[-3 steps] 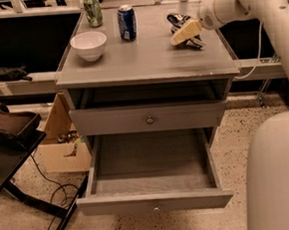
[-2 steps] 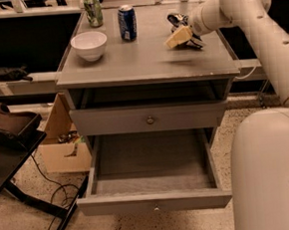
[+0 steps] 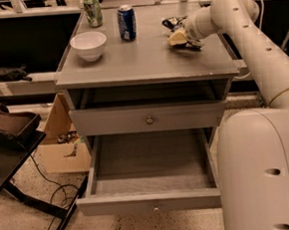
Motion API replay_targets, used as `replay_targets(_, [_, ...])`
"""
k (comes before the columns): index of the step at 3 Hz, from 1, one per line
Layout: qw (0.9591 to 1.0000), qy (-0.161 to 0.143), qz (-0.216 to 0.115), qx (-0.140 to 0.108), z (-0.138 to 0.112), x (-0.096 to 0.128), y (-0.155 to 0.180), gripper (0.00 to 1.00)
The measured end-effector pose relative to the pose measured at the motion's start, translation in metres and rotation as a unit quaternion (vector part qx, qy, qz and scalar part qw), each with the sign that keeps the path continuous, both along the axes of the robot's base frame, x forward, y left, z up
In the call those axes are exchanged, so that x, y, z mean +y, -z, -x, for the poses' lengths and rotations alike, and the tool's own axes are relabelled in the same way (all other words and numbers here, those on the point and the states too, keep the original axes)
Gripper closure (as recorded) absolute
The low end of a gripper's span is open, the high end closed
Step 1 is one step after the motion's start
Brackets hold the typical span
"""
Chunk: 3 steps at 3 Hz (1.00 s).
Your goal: Place blue chip bag into middle drawer
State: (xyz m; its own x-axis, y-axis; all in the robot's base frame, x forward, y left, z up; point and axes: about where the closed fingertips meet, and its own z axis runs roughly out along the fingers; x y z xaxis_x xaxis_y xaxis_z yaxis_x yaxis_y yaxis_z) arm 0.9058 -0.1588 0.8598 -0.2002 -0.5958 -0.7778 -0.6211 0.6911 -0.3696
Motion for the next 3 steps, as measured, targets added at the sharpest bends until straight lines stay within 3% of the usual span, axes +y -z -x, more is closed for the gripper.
replay_targets(1, [1.0, 0.0, 0.0, 0.0, 0.0, 0.0, 0.0, 0.69])
replay_targets(2, [1.0, 0.0, 0.0, 0.0, 0.0, 0.0, 0.0, 0.92])
replay_targets(3, [0.9998, -0.006, -0.016, -0.011, 0.008, -0.003, -0.021, 1.0])
